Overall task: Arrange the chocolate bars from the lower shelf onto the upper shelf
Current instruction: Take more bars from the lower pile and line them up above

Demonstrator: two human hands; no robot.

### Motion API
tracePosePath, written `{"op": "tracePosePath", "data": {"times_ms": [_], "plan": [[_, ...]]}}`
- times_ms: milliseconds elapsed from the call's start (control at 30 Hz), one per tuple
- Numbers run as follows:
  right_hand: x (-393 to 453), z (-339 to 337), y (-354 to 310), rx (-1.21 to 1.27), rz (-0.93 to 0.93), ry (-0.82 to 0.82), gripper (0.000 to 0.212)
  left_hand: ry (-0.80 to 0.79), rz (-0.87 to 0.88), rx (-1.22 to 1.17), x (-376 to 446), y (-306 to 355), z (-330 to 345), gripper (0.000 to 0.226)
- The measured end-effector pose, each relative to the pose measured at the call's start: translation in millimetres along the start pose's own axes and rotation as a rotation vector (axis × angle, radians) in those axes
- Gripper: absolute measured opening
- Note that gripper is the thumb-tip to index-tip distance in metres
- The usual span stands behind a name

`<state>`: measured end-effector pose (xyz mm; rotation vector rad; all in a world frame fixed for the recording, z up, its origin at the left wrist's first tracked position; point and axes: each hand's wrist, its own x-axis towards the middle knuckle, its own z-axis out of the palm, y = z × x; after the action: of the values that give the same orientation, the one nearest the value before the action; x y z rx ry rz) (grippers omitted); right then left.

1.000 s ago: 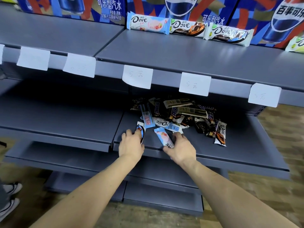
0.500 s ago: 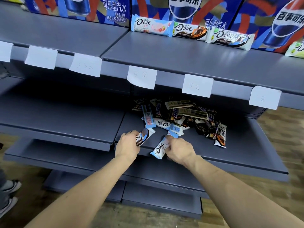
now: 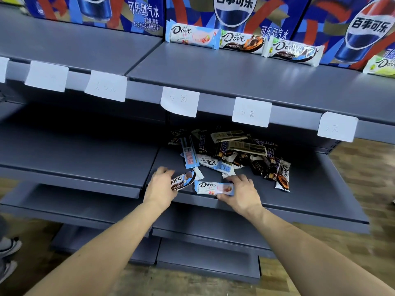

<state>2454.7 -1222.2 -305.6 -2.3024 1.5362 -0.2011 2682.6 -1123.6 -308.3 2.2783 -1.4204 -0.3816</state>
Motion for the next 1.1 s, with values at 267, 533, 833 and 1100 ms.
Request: {"op": "tracePosePath", "data": {"times_ms": [267,533,833,1100], "plan": [[-1,5,7,0.083,-0.029,-0.012,0.051,-0.003,-0.034,0.125,1,-6,-7,0.038],[-12,2,14,0.148,-0.010,0.093,0.047,0.026,0.089,0.109,-4,-7,-2,0.031],[-40,-11,18,0.189,-0.019,0.195,0.046,0.028,0.254,0.262,-27,7,-4,0.038],[-85,-53,32,0.201,-0.108,0.273,0.049,0.018,0.476,0.351,-69,43,-23,0.043]]}}
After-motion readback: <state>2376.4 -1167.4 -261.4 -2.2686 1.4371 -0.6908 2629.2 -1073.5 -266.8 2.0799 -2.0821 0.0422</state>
